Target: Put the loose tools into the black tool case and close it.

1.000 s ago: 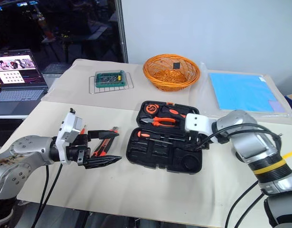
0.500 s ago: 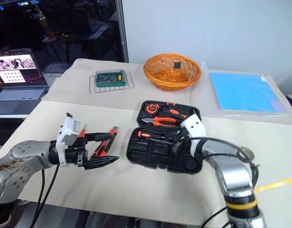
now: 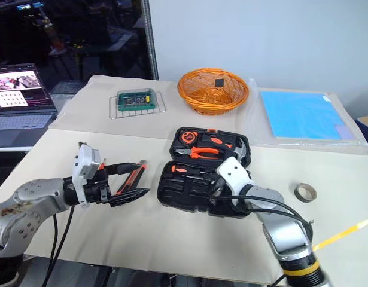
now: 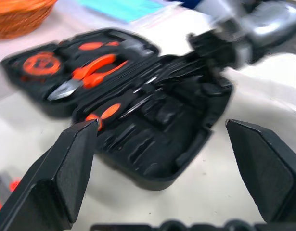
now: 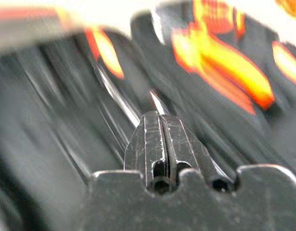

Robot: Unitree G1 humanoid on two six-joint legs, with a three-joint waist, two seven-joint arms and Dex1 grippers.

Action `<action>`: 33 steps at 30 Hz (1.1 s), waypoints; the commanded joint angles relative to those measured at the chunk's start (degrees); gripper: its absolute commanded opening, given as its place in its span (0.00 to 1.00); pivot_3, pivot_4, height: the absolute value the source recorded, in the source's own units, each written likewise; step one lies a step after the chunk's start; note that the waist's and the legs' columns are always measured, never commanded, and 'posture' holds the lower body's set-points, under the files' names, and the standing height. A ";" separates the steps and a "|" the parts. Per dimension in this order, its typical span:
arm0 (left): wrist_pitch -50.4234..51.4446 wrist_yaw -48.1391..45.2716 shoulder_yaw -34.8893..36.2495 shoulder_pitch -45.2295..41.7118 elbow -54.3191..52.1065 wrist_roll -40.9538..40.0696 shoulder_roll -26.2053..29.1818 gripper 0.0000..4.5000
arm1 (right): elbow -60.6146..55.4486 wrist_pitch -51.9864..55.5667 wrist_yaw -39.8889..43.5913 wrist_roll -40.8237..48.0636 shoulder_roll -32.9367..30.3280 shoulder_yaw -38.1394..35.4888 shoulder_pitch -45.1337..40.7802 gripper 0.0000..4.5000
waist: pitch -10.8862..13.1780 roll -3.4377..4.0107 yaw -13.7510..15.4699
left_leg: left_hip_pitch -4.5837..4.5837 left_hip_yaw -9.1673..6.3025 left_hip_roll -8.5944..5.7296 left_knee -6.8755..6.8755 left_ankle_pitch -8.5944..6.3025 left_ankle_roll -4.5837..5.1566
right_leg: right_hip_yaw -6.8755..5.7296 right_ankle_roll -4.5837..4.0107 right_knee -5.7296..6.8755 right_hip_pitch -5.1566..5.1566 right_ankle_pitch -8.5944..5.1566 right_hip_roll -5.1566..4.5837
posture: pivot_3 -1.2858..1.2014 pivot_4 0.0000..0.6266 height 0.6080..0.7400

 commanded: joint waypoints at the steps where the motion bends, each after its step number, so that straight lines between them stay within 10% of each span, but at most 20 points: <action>1: 2.43 13.93 6.33 3.19 -3.87 3.80 -3.35 1.00 | -7.28 0.54 8.13 9.99 -5.91 -6.64 -1.90 0.15 | 0.03 0.01 0.08 | -0.01 0.00 0.00 0.02 -0.02 0.02 | -0.01 0.03 -0.03 0.01 0.03 0.00 | 0.52 0.24 1.00; 12: 25.74 34.61 9.49 -2.06 0.16 8.13 -4.94 1.00 | -10.38 3.09 22.21 23.39 -22.77 -11.10 -3.58 0.97 | 0.15 -0.31 0.92 | 0.05 -0.06 0.00 0.05 -0.22 0.29 | -0.01 -0.01 -0.09 0.11 0.11 -0.07 | 0.52 0.24 1.00; 18: 27.86 35.15 5.48 -5.89 8.83 11.62 -6.48 0.85 | -10.31 0.37 22.34 21.17 -24.55 -10.86 -1.79 1.00 | 0.18 -0.36 0.88 | -0.04 -0.01 0.00 0.04 -0.14 0.16 | -0.01 -0.34 -0.13 0.04 0.29 -0.09 | 0.52 0.24 1.00; 26: 19.10 24.22 6.08 -4.93 7.88 9.37 -5.90 0.18 | -12.44 -0.72 20.15 20.89 -24.85 -13.78 3.40 1.00 | 0.17 -0.32 1.42 | -0.03 0.00 0.00 0.04 -0.13 0.10 | -0.09 -0.38 -0.13 0.04 0.31 -0.25 | 0.52 0.24 1.00; 33: 6.50 -10.28 -4.84 -12.77 8.70 6.68 9.94 0.18 | -16.30 -0.84 18.99 23.90 -24.54 -24.94 13.99 1.00 | 0.21 -0.35 1.67 | -0.32 0.02 -0.01 0.02 -0.07 -0.05 | -0.67 -0.48 -0.15 -0.17 0.28 -0.63 | 0.52 0.24 1.00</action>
